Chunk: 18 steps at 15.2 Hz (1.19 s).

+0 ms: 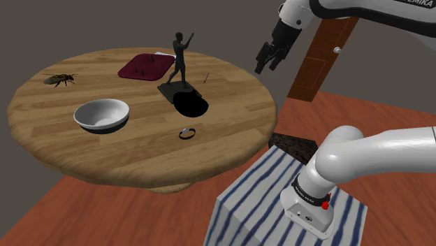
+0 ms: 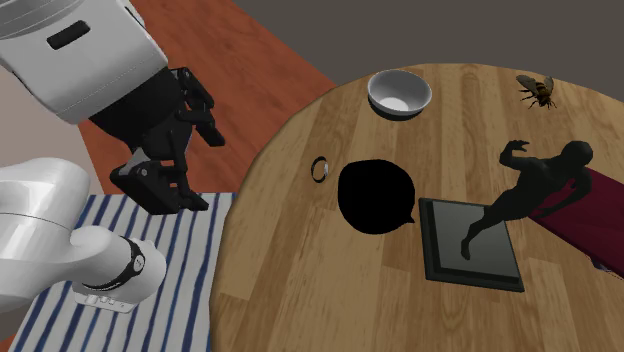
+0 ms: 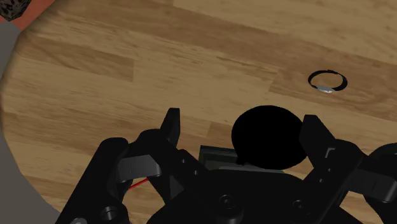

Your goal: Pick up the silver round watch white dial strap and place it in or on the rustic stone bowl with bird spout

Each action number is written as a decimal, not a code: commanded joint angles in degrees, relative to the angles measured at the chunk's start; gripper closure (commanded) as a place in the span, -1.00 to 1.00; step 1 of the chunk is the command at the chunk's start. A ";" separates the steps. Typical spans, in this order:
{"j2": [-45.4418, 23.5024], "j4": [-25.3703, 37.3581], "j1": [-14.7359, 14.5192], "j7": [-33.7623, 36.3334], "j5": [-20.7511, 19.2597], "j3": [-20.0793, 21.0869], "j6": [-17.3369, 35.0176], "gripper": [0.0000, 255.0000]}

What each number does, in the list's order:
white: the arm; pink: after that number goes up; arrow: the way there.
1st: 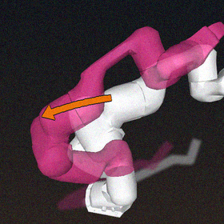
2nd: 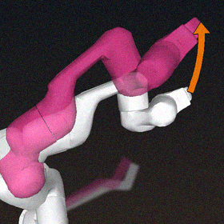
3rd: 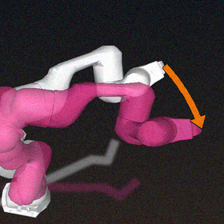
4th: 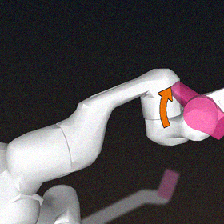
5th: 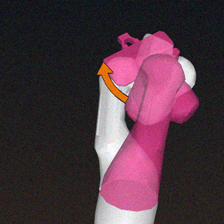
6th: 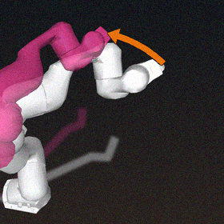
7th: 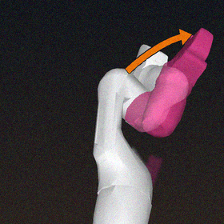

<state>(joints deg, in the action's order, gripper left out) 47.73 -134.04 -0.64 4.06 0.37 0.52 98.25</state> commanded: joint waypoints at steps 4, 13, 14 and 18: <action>-2.97 -1.86 -0.73 2.21 0.11 3.22 4.25 -1.00; -15.72 -3.85 -1.82 9.87 -1.63 12.98 16.58 -1.00; -17.46 -3.72 -1.79 10.88 -2.12 14.08 17.85 -1.00; -25.02 -2.52 -1.33 15.41 -5.02 18.50 22.53 -1.00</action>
<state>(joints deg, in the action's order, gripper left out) 25.08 -137.23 -2.18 18.21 -3.75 17.85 119.52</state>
